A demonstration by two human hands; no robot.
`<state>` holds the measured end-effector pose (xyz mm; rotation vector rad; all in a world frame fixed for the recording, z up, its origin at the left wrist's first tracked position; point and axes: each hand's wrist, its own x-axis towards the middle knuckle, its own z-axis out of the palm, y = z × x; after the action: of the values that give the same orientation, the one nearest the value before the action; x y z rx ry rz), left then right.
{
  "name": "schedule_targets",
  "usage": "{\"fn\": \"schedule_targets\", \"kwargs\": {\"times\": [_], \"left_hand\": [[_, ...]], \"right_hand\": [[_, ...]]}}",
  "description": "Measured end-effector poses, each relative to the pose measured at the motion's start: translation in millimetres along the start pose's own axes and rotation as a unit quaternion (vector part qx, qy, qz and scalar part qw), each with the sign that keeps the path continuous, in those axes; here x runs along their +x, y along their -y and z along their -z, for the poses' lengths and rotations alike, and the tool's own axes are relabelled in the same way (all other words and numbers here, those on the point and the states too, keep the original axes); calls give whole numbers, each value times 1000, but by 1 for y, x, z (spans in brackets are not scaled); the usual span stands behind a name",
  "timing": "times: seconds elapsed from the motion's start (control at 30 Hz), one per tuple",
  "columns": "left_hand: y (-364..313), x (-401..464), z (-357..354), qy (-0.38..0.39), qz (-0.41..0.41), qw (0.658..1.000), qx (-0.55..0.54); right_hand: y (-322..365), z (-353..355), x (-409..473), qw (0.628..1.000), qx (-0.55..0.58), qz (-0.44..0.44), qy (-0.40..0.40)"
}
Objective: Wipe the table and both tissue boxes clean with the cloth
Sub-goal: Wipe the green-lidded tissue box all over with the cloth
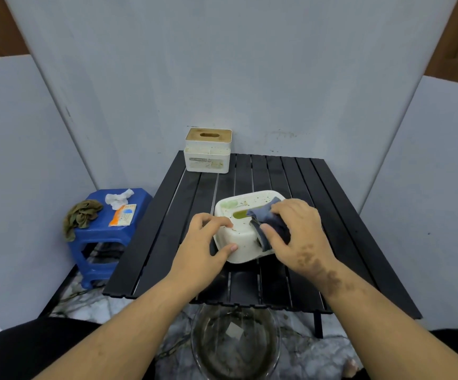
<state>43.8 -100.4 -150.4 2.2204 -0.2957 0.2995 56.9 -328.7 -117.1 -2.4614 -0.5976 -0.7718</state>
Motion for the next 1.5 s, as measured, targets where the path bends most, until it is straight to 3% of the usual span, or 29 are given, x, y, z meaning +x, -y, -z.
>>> {"fn": "schedule_targets", "kwargs": {"times": [0.1,0.2,0.3,0.4,0.5,0.63,0.77,0.93,1.1,1.3,1.5], "left_hand": [[-3,0,0,1,-5,1000,-22],[-8,1,3,16,-11,1000,-19],[-9,3,4,21,1,1000,-23],[-6,3,-1,16,3,998,-53],[-3,4,-4,3,2,997,-76],[0,5,0,10,-3,999,-53],[4,6,-3,5,-10,998,-54],[8,7,-5,-11,-33,996,-80],[6,9,-4,-6,-34,997,-69],[3,7,-7,-37,-36,993,-103],[2,8,-13,-71,-9,982,-173]], "right_hand": [[2,-5,-4,998,9,49,40],[-1,-6,-8,995,-50,69,55],[-11,2,-5,993,-95,62,34],[-3,-4,-3,1000,-25,14,1],[22,-21,-5,998,40,22,37],[5,-4,0,998,2,52,38],[-9,1,2,999,8,-45,13],[17,-22,-1,998,47,-17,39],[-18,-3,1,995,-22,-96,8],[13,-26,-2,998,58,9,22],[6,-22,-3,998,40,-30,-42]]}}
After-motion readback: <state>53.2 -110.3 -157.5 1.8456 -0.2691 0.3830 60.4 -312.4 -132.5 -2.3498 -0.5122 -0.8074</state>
